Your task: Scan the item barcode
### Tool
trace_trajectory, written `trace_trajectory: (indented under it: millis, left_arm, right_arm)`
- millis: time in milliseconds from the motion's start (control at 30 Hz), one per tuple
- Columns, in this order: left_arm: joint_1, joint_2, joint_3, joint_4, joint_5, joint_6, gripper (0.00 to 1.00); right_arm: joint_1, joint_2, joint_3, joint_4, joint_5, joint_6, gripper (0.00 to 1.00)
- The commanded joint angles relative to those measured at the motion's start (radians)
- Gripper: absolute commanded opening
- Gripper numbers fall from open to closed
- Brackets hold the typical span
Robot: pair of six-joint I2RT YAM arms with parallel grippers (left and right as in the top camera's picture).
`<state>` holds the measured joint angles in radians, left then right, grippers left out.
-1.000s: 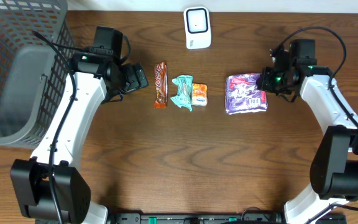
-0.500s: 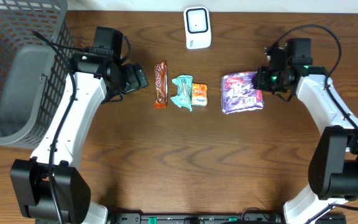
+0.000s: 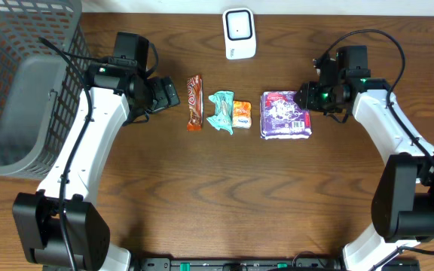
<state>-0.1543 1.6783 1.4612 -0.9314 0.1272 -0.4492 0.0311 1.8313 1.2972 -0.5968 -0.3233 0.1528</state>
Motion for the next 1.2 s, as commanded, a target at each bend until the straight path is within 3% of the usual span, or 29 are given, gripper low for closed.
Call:
trace_trajectory:
  millis: [0,200,400,533,733,933,1033,1167]
  left_arm:
    - [0.001,0.0,0.009,-0.003,-0.013,-0.001,0.98]
    - [0.001,0.0,0.009,-0.003,-0.013,-0.002,0.98]
    - [0.001,0.0,0.009,-0.003,-0.013,-0.001,0.98]
    - [0.001,0.0,0.009,-0.002,-0.013,-0.002,0.98]
    - [0.001,0.0,0.009,-0.002,-0.013,-0.001,0.98]
    - [0.001,0.0,0.009,-0.002,-0.013,-0.001,0.98]
    - [0.001,0.0,0.009,-0.002,-0.013,-0.001,0.98]
    - [0.001,0.0,0.009,-0.002,-0.013,-0.001,0.98]
  right_arm:
    - [-0.004,-0.061,0.039,-0.011,0.004,0.011,0.46]
    - [-0.003,-0.143,0.048,-0.051,0.004,0.011,0.69]
    - [-0.003,-0.172,0.048,-0.126,-0.003,0.011,0.82]
    - [-0.003,-0.171,0.048,-0.179,-0.004,0.011,0.97]
    - [-0.003,-0.171,0.048,-0.205,-0.009,0.011,0.99]
    - [-0.002,-0.171,0.048,-0.235,-0.134,0.011,0.99]
    - [0.005,-0.171,0.047,-0.234,-0.15,0.011,0.93]
    - [0.024,-0.171,0.047,-0.235,-0.149,0.011,0.94]
